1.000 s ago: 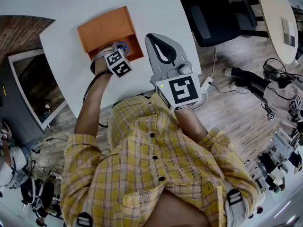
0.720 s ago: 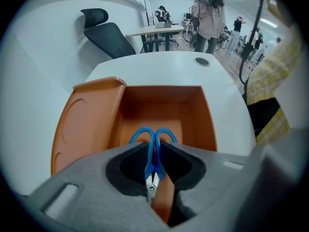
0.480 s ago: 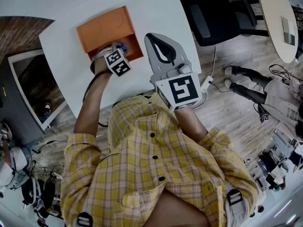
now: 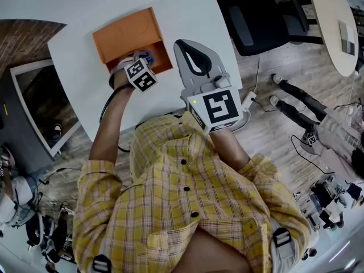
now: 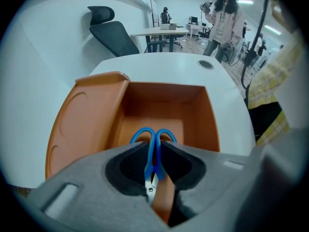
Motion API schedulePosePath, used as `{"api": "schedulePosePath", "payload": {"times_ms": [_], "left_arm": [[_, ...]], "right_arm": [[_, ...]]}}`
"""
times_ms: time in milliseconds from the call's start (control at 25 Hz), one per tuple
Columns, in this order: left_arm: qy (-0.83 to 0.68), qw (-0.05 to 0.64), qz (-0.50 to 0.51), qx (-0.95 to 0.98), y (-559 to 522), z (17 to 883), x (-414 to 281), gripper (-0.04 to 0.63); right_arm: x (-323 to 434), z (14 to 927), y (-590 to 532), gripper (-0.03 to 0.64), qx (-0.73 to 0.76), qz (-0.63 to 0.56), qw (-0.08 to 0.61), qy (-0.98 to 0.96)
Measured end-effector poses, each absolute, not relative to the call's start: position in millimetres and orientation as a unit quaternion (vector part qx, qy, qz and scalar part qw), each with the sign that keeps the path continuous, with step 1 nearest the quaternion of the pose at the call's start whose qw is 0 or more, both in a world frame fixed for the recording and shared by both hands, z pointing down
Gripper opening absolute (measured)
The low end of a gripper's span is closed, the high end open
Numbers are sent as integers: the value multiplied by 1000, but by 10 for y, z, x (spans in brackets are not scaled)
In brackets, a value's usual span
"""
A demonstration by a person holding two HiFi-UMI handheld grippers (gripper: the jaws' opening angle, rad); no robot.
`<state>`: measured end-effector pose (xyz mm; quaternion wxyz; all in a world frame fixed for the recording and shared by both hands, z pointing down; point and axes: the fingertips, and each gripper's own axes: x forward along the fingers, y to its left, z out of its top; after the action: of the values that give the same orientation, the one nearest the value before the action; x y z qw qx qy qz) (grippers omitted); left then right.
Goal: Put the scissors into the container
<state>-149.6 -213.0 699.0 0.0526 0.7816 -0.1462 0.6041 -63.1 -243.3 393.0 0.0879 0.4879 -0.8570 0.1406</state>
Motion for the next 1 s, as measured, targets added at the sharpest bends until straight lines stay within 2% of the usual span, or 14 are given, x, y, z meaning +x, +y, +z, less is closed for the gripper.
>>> {"api": "schedulePosePath", "payload": {"times_ms": [1000], "left_arm": [[-190,82,565,798,-2108,6674,-1521,100]], "right_arm": [[-613,3840,-2321,6,486,129,84,-860]]}}
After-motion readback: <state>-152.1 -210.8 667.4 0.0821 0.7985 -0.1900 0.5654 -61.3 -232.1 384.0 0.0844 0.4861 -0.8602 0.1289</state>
